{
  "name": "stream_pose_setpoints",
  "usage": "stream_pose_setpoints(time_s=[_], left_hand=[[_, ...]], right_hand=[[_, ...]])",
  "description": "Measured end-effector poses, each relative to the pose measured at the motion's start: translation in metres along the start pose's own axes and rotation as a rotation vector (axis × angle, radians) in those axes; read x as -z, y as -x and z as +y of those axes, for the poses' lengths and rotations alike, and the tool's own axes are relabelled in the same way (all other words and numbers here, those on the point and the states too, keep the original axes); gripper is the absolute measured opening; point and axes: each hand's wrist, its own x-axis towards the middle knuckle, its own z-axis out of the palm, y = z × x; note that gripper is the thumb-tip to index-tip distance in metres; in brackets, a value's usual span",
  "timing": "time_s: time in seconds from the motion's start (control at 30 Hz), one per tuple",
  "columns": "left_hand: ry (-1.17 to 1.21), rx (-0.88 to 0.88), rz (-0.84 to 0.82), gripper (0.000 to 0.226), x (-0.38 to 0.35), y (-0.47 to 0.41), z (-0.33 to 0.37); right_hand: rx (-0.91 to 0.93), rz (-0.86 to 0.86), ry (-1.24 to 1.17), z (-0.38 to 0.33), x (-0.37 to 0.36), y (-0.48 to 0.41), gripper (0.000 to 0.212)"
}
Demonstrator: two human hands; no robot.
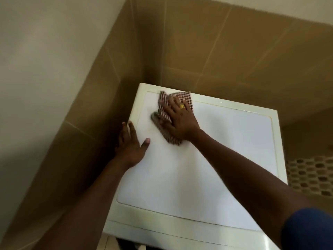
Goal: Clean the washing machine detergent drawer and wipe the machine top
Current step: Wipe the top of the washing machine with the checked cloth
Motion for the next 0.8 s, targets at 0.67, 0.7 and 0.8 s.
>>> stream_pose_setpoints(time_s=[0.67,0.7,0.8], left_hand=[[0.209,0.083,-0.033,0.109,0.018,-0.001,0.007],[0.224,0.078,-0.028,0.11,0.018,0.0,0.006],[0.288,0.081,-0.023,0.112,0.017,-0.001,0.005]], right_hand=[[-0.169,0.018,0.007,-0.077,0.0,-0.083,0.077],[-0.165,-0.008,0.001,-0.095,0.0,-0.077,0.079],[0.125,-0.083,0.037,-0.111,-0.002,-0.015,0.076]])
